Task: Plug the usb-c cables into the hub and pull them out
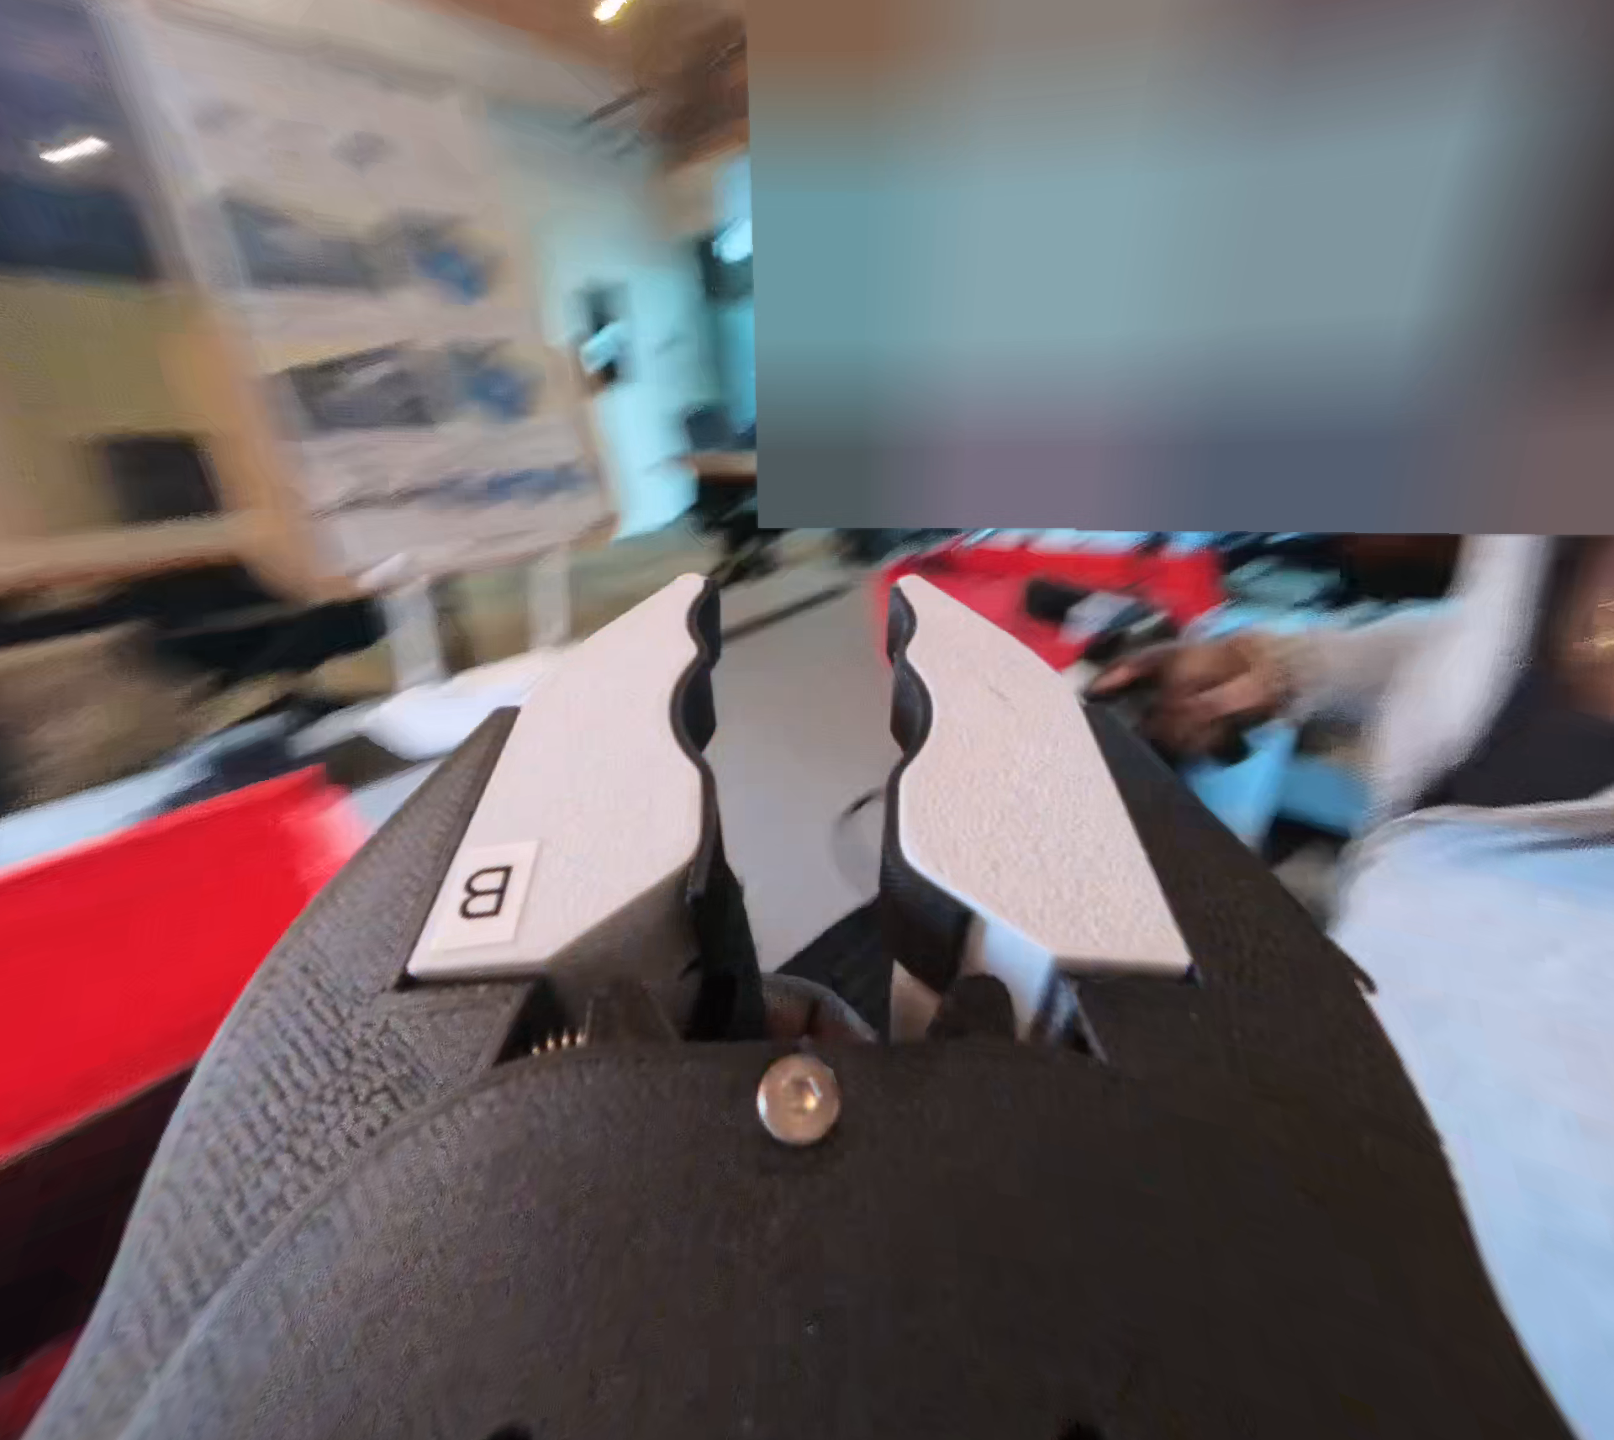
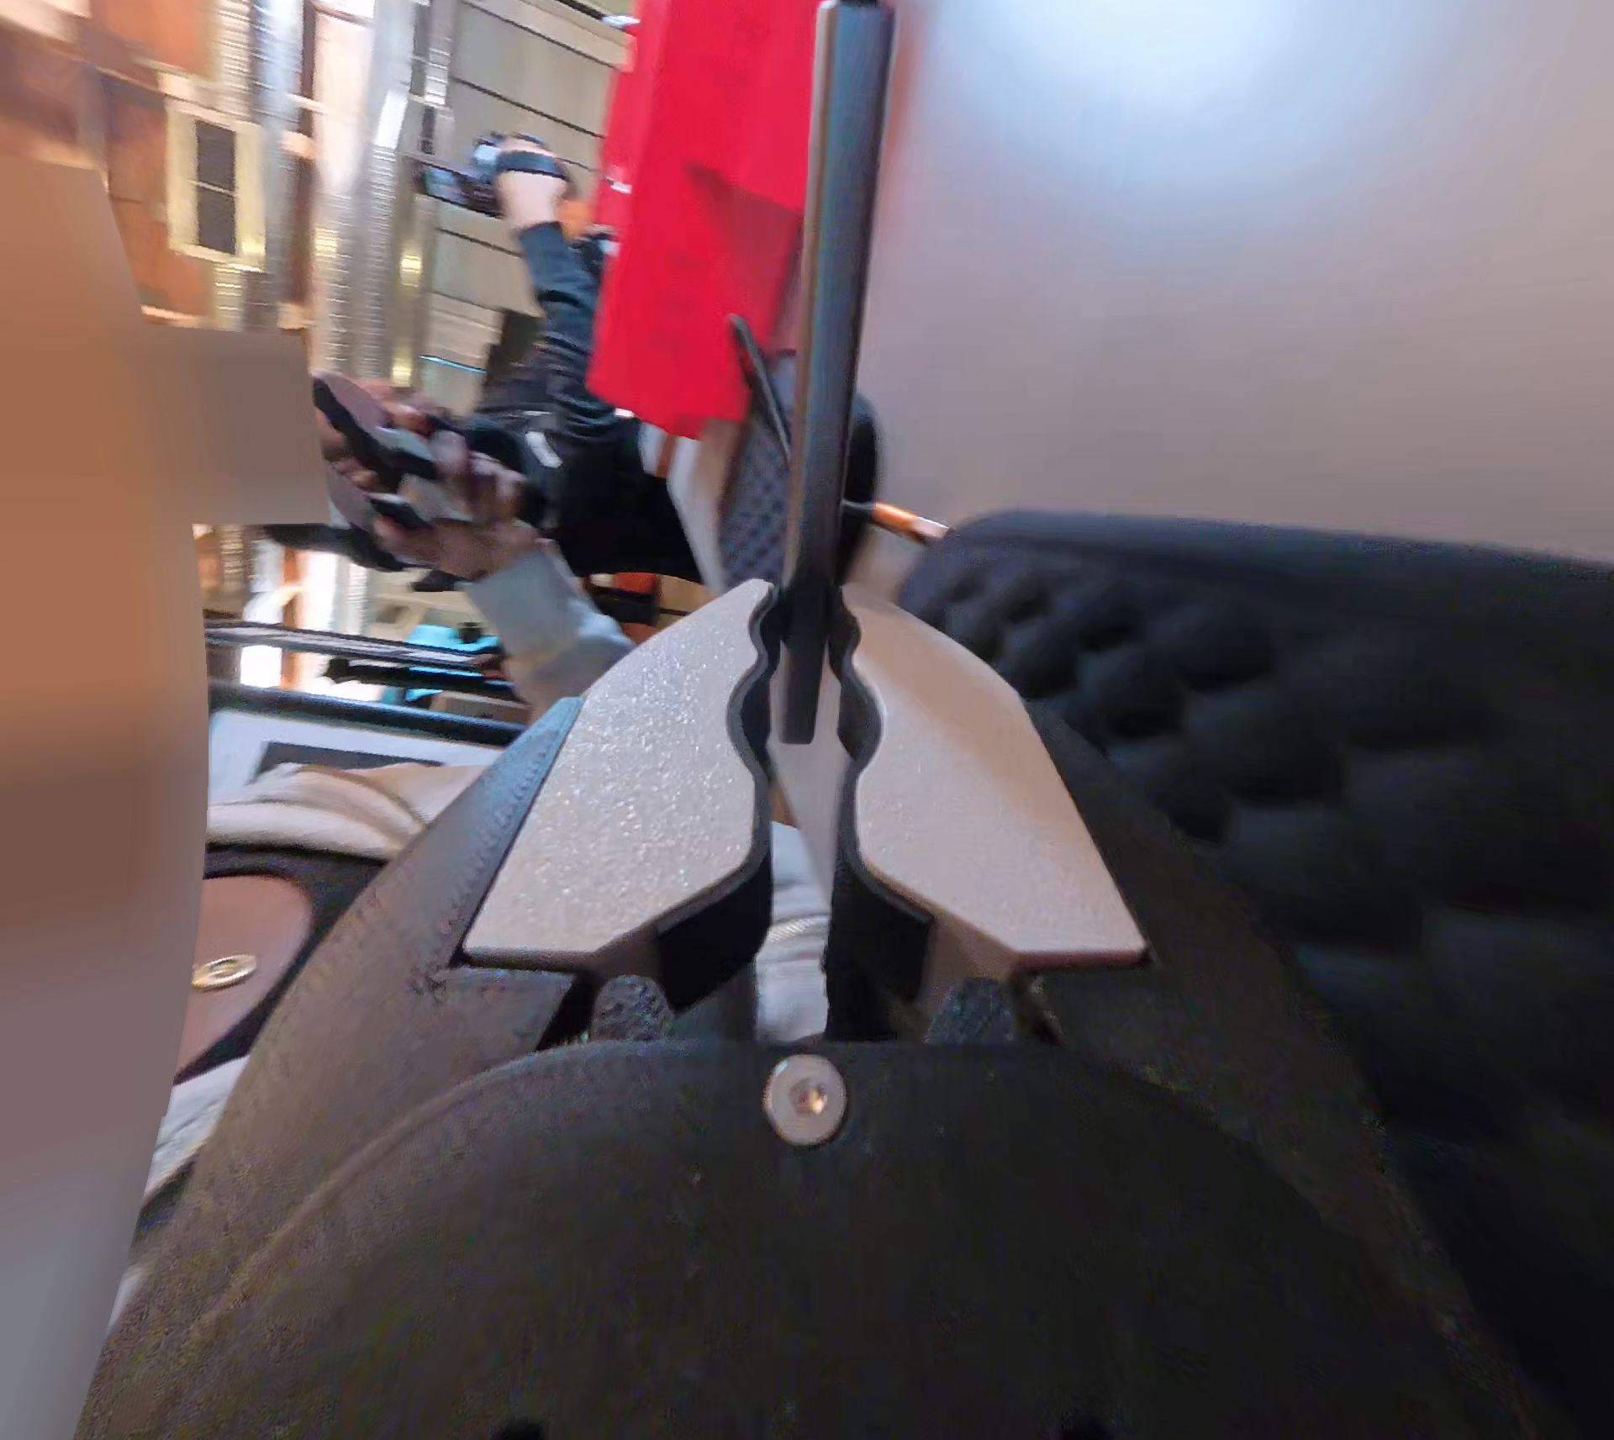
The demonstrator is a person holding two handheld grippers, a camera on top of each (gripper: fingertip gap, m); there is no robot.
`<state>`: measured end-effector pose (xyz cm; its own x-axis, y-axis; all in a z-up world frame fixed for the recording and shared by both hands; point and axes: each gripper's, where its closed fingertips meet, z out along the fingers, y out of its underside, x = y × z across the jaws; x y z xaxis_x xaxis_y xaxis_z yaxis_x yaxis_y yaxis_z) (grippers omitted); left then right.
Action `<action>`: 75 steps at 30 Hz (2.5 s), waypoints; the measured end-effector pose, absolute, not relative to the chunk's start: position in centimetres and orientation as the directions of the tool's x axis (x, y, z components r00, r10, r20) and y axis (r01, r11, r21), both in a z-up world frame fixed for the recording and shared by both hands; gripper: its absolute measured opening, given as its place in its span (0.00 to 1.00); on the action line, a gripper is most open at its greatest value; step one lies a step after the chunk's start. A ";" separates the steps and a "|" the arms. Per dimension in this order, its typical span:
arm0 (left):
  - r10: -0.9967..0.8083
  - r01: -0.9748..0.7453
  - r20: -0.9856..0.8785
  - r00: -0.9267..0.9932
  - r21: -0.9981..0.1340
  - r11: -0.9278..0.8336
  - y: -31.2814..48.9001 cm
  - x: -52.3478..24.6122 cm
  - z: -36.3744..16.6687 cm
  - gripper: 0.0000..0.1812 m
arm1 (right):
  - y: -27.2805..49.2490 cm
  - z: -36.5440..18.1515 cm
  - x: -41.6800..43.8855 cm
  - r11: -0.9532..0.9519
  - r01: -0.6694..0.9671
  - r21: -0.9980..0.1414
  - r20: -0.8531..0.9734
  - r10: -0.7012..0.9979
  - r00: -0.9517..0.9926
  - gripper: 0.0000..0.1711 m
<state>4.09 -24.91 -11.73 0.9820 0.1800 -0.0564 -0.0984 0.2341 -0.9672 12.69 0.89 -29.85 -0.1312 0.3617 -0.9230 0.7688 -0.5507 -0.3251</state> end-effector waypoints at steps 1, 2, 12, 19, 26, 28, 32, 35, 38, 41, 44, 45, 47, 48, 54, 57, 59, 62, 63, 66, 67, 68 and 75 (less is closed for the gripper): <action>0.289 -0.127 -0.094 0.953 -0.987 0.097 -26.6 2.0 -12.9 0.21 | 1.1 -30.7 13.0 -0.541 0.776 -0.324 -0.911 0.399 -0.103 0.06; 0.348 -0.142 -0.154 0.925 -0.988 -0.062 -28.2 0.2 -14.4 0.21 | 1.3 -31.3 13.2 -0.529 0.784 -0.325 -0.901 0.424 -0.087 0.07; 0.592 0.329 -0.399 0.700 -0.556 -0.763 -41.2 -10.9 -22.0 0.19 | 2.8 -30.3 13.9 -0.378 0.756 -0.534 -0.710 0.686 -0.159 0.26; 0.925 0.171 0.142 0.353 -0.982 0.085 -43.6 -9.4 -20.8 0.30 | 6.1 -25.1 12.7 -0.504 0.541 -0.673 -0.696 0.678 -0.235 0.26; 0.939 0.411 0.248 0.240 -0.902 0.134 -42.2 -9.4 -28.5 0.29 | 5.4 -22.2 11.7 -0.532 0.474 -0.702 -0.700 0.637 -0.322 0.23; 0.930 0.454 0.266 0.252 -0.882 0.129 -41.4 -9.5 -29.6 0.16 | 4.8 -22.2 12.0 -0.499 0.469 -0.729 -0.670 0.661 -0.338 0.23; 0.966 0.308 0.111 0.232 -0.951 0.035 -42.6 -9.4 -26.6 0.05 | 4.9 -22.3 12.6 -0.463 0.452 -0.763 -0.624 0.712 -0.323 0.22; 0.958 0.105 0.030 0.285 -0.994 0.000 -41.9 -9.3 -20.4 0.05 | 5.5 -21.9 13.0 -0.470 0.428 -0.772 -0.616 0.717 -0.325 0.21; 0.939 -0.101 -0.080 0.335 -0.994 -0.049 -40.6 -9.8 -13.4 0.04 | 5.7 -21.3 13.1 -0.497 0.396 -0.772 -0.626 0.702 -0.339 0.20; 0.911 -0.287 -0.214 0.352 -0.951 -0.112 -38.9 -9.6 -6.0 0.04 | 5.4 -21.2 13.4 -0.508 0.379 -0.773 -0.629 0.688 -0.362 0.19; 0.871 -0.433 -0.328 0.366 -0.888 -0.152 -36.5 -8.4 0.6 0.04 | 4.8 -21.7 13.9 -0.482 0.393 -0.783 -0.615 0.692 -0.378 0.20; 0.850 -0.467 -0.349 0.394 -0.873 -0.142 -35.4 -7.9 2.4 0.04 | 4.6 -21.8 14.0 -0.466 0.395 -0.792 -0.603 0.699 -0.384 0.20; 0.817 -0.518 -0.391 0.424 -0.845 -0.135 -33.5 -7.3 5.4 0.04 | 4.4 -21.9 14.3 -0.432 0.388 -0.814 -0.570 0.721 -0.394 0.20; 0.805 -0.542 -0.412 0.427 -0.829 -0.136 -32.7 -7.1 6.7 0.03 | 4.3 -21.9 14.4 -0.414 0.384 -0.825 -0.553 0.732 -0.398 0.20; 0.777 -0.623 -0.407 0.479 -0.782 -0.025 -29.7 -7.1 14.7 0.03 | 3.8 -21.7 14.8 -0.343 0.363 -0.866 -0.481 0.770 -0.420 0.19; 0.712 -0.593 -0.355 0.606 -0.798 0.107 -28.4 -6.6 15.4 0.03 | 3.5 -21.9 14.9 -0.319 0.363 -0.876 -0.461 0.776 -0.430 0.19; 0.630 -0.551 -0.344 0.697 -0.818 0.162 -26.9 -6.0 14.0 0.03 | 3.4 -22.2 14.8 -0.296 0.371 -0.880 -0.445 0.786 -0.429 0.19; 0.474 -0.469 -0.340 0.812 -0.864 0.184 -23.6 -4.7 9.4 0.03 | 3.3 -22.7 14.6 -0.258 0.381 -0.888 -0.416 0.804 -0.425 0.20; 0.421 -0.445 -0.340 0.841 -0.877 0.180 -22.3 -3.9 7.5 0.03 | 3.2 -22.8 14.6 -0.243 0.384 -0.891 -0.405 0.808 -0.428 0.19; 0.262 -0.385 -0.342 0.902 -0.913 0.133 -17.8 -0.4 1.3 0.03 | 2.7 -23.0 14.3 -0.189 0.383 -0.904 -0.359 0.822 -0.442 0.19; 0.206 -0.365 -0.336 0.919 -0.923 0.123 -16.3 0.9 -0.9 0.03 | 2.5 -22.9 14.2 -0.169 0.378 -0.910 -0.342 0.823 -0.454 0.20; 0.143 -0.326 -0.308 0.941 -0.937 0.124 -14.8 2.3 -2.9 0.03 | 2.1 -22.8 14.0 -0.151 0.372 -0.916 -0.326 0.821 -0.468 0.19; -0.110 -0.117 -0.129 0.985 -0.987 0.113 -6.3 9.1 -13.2 0.03 | -0.5 -19.6 12.2 -0.029 0.213 -0.977 -0.152 0.795 -0.587 0.20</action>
